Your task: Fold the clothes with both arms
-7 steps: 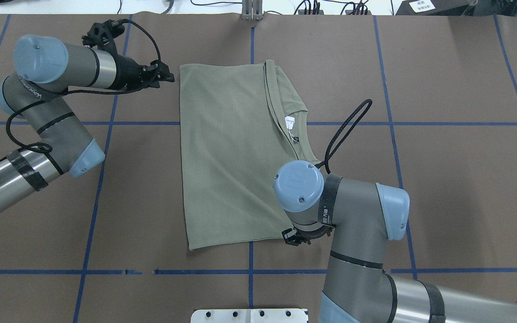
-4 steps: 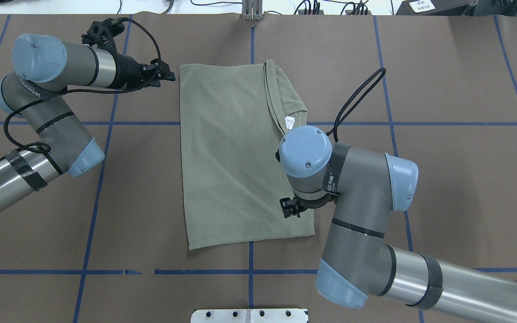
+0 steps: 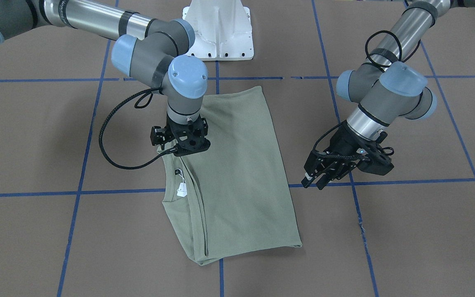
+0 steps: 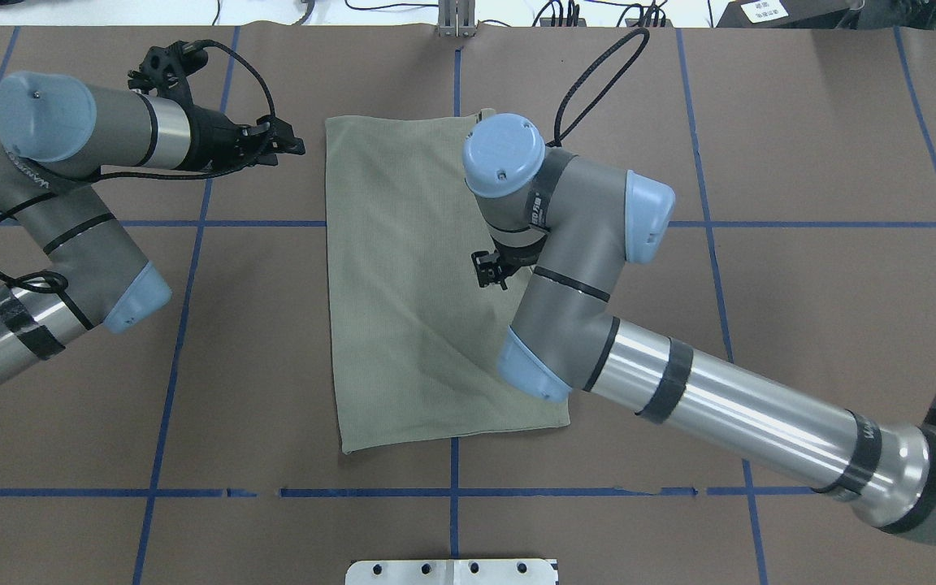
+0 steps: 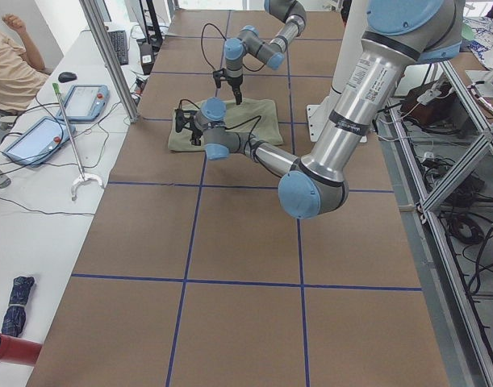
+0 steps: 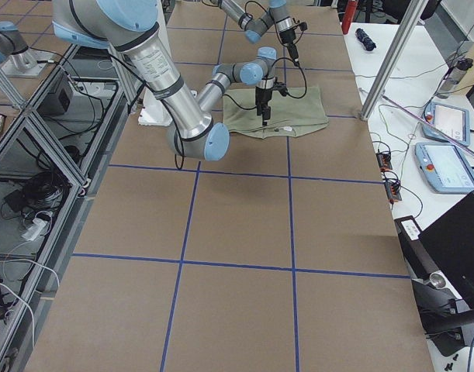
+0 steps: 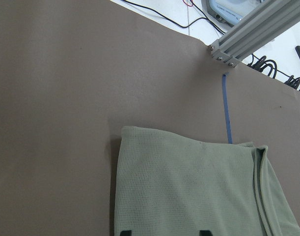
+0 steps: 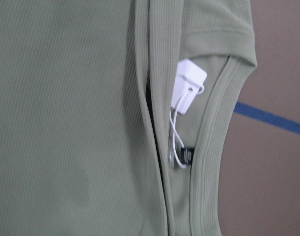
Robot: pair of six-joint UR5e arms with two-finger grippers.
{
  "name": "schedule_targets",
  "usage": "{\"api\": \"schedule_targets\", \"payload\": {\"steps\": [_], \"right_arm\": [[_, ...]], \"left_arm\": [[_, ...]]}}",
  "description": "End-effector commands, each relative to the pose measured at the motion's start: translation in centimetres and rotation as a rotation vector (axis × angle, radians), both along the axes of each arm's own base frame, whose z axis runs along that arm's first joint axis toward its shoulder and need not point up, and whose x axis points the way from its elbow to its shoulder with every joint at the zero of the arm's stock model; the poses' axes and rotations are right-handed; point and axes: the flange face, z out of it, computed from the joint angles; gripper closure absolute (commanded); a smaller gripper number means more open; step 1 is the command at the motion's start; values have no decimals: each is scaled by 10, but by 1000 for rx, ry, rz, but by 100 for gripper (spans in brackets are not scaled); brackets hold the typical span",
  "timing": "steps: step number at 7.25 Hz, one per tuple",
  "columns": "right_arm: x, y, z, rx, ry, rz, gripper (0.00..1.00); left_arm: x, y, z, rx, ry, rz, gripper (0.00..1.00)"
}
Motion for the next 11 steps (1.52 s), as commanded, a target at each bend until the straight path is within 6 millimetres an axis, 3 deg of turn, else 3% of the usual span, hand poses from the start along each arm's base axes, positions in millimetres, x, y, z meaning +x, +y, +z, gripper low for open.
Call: {"api": "schedule_targets", "payload": {"steps": [1,4,5,6,7,9,10,11], "right_arm": [[-22,-42,5,12,14,-2,0],[-20,-59,24,18,27,-8,0],[-4,-77,34,29,42,-16,0],[25,-105,55,47,68,-39,0],[41,-117,64,48,78,-36,0],[45,-111,26,11,15,74,0],[48,-95,9,-32,-43,145,0],[40,-61,-3,-97,-99,244,0]], "left_arm": [[-1,1,3,-4,-1,0,43],[-3,4,7,-6,-5,2,42],[-3,4,7,-6,-5,2,42],[-4,4,10,-8,-9,2,42],[-4,4,8,-6,-6,3,42],[-4,5,9,-4,-9,6,43],[-4,5,9,-3,-8,7,43],[-4,6,8,-2,-5,18,43]]}}
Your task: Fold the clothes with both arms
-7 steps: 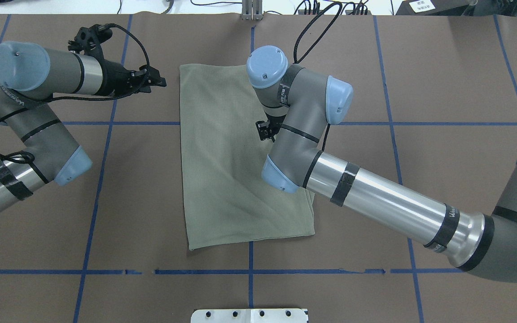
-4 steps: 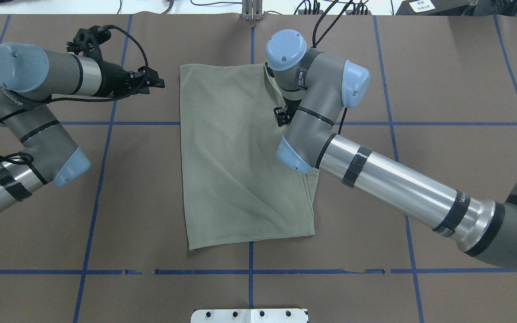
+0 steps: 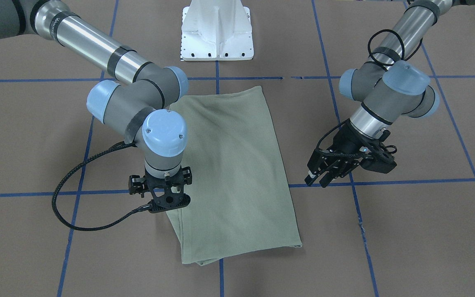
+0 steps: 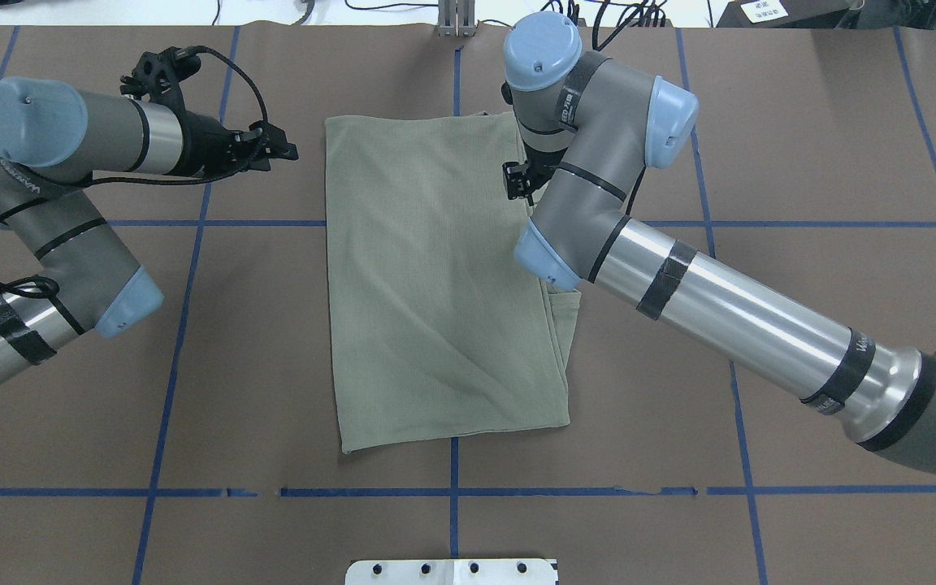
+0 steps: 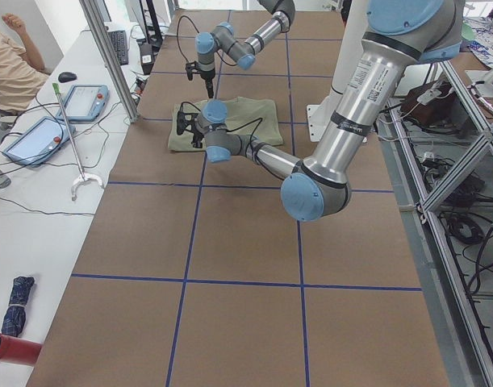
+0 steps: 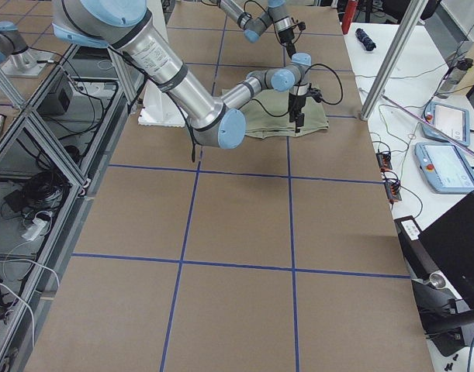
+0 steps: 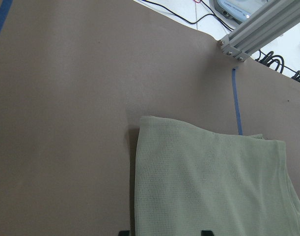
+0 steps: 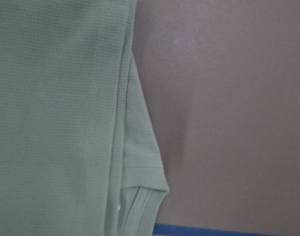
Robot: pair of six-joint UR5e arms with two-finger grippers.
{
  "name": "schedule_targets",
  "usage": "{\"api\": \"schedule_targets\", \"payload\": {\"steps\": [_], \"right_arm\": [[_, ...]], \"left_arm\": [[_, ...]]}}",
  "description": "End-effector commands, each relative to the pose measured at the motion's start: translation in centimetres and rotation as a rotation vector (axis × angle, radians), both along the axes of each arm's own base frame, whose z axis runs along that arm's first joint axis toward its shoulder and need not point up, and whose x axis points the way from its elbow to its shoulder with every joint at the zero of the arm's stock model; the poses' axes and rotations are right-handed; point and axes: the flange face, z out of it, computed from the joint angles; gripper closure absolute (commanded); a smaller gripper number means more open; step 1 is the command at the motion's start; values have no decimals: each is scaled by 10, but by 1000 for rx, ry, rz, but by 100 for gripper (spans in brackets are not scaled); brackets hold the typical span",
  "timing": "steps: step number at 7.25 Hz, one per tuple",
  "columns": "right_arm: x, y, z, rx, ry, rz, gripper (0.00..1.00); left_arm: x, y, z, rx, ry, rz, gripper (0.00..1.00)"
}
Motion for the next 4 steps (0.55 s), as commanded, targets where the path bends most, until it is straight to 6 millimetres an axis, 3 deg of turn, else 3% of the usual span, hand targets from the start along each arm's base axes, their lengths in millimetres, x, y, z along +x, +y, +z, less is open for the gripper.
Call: {"api": "schedule_targets", "payload": {"steps": [1,2,4], "right_arm": [[4,77,-14,-116,-126,183,0],[18,115,-12,-166,-174,251,0],[4,187,-26,-259,-235,461,0]], "left_arm": [[0,1,0,1,3,10,43],[-1,0,0,2,2,9,43],[-2,1,-2,4,4,10,43]]}}
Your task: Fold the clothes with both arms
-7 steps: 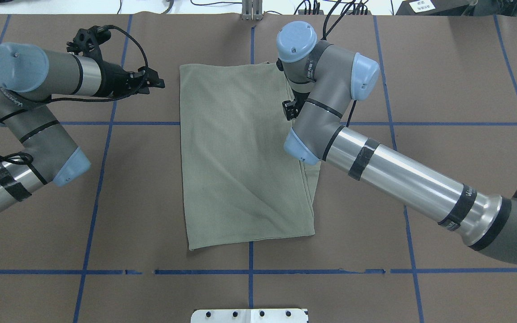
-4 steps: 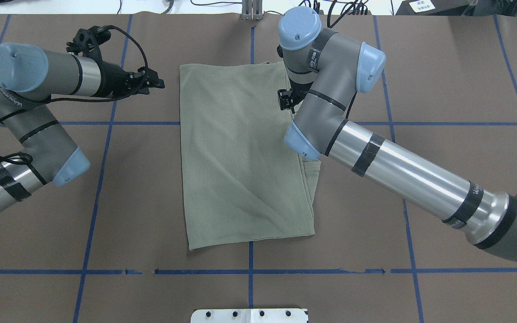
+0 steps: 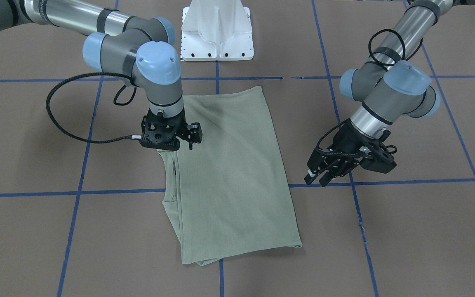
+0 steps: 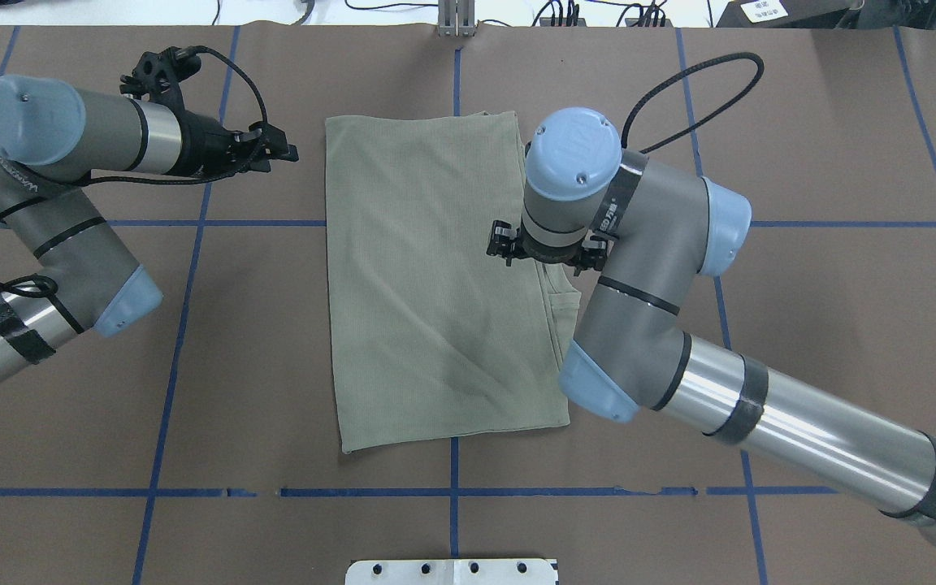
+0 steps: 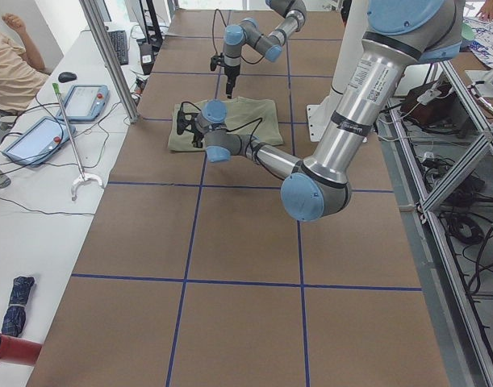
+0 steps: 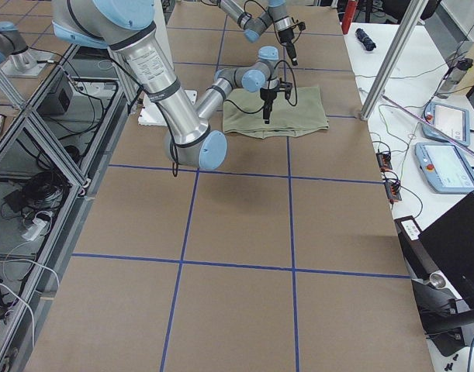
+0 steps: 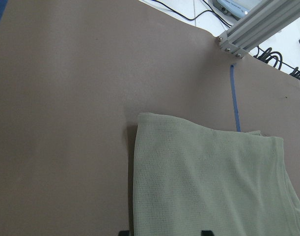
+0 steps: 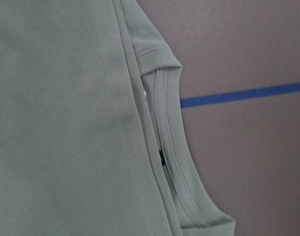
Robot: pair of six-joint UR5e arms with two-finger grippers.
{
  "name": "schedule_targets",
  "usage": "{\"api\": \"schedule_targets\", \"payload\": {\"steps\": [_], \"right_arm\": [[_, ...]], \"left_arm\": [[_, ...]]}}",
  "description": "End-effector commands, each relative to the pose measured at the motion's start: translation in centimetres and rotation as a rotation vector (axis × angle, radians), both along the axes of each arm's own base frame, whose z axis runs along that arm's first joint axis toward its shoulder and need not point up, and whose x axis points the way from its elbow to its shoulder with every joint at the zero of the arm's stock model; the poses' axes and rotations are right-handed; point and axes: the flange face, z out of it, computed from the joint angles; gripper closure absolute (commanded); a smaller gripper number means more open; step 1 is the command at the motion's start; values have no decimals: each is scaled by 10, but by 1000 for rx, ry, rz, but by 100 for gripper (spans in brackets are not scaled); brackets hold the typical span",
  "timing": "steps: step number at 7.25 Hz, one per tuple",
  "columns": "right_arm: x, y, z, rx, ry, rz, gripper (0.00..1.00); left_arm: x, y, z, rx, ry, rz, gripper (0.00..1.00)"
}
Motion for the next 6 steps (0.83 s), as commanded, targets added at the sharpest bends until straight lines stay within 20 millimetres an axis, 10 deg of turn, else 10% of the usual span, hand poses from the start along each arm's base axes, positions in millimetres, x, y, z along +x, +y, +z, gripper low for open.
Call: {"api": "schedule_targets", "payload": {"steps": [1,3,6], "right_arm": [[-8,92,-7,-137,-79,222,0],[-30,136,1,-194,-114,267,0],[-29,142,33,-239,-151,293,0]], "left_arm": [[-2,2,4,-3,-2,0,43],[-3,3,6,-4,-5,-1,43],[-6,6,-2,8,6,-4,43]]}}
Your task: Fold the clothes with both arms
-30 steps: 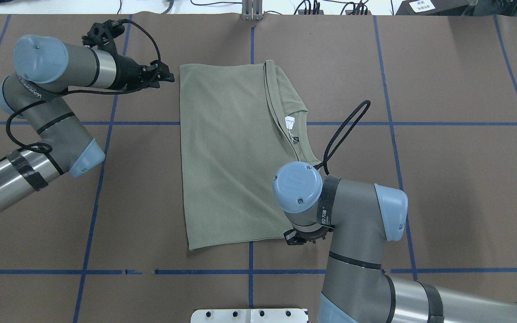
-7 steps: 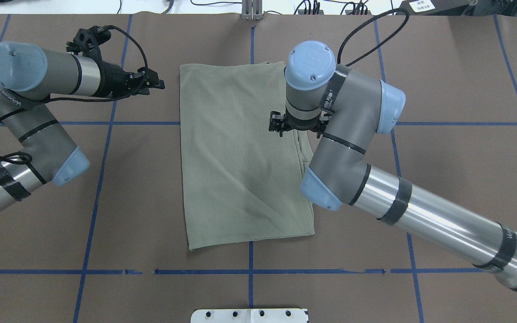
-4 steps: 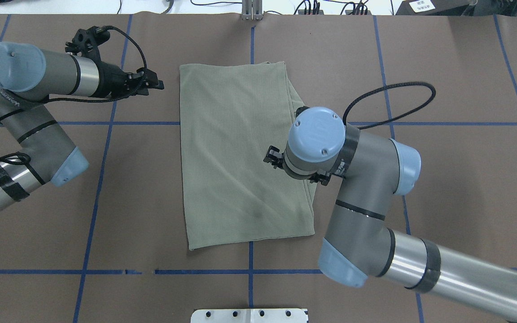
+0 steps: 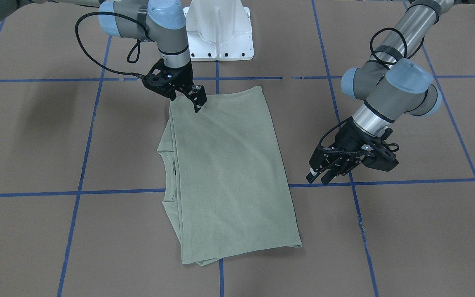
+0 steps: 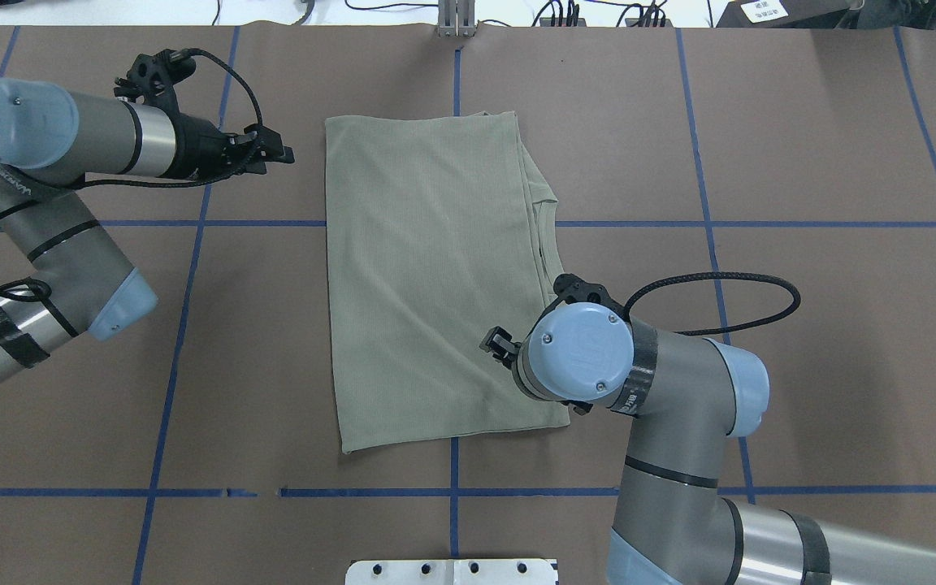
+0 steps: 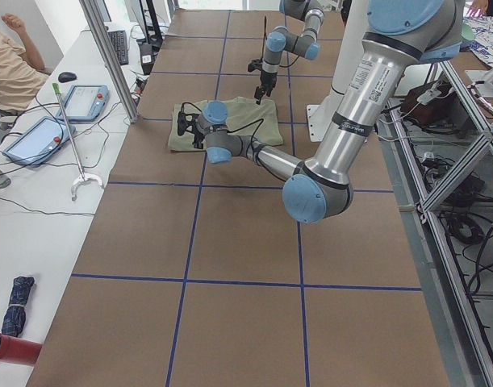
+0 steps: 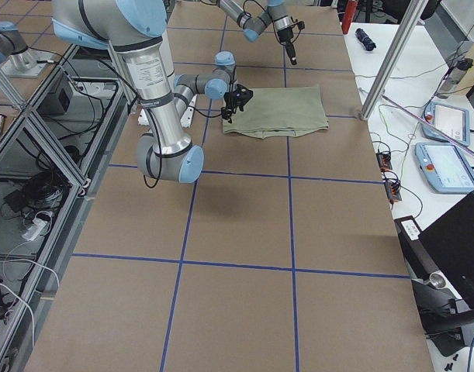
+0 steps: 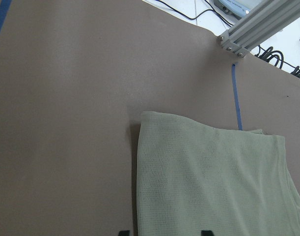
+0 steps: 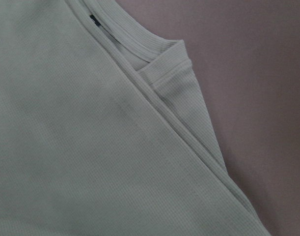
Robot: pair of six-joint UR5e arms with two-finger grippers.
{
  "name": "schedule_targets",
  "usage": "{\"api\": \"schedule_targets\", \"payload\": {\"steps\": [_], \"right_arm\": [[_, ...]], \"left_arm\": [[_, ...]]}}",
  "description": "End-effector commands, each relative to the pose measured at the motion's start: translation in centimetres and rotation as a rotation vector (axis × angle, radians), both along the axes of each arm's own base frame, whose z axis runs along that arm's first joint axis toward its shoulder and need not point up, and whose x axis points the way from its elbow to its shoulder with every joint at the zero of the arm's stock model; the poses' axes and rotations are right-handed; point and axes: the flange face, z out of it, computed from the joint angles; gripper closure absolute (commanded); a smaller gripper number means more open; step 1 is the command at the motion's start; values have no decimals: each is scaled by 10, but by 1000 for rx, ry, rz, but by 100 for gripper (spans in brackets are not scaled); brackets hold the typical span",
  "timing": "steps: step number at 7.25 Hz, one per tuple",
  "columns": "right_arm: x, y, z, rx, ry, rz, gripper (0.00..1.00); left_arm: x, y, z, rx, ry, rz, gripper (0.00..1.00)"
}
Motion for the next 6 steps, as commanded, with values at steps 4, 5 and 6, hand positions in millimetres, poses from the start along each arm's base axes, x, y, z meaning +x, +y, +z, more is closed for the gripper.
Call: {"api": "schedule_targets", "payload": {"steps": [4,5,6], "right_arm": [[1,7,39,-39,4,19,15],[1,7,39,-39,4,19,15],[1,9,42,-44,9,20,19]], "left_arm": [[-5,4,-12,15,16,-3,43],[-6,4,-13,17,17,-5,43],[-6,3,-14,16,19,-5,43]]}}
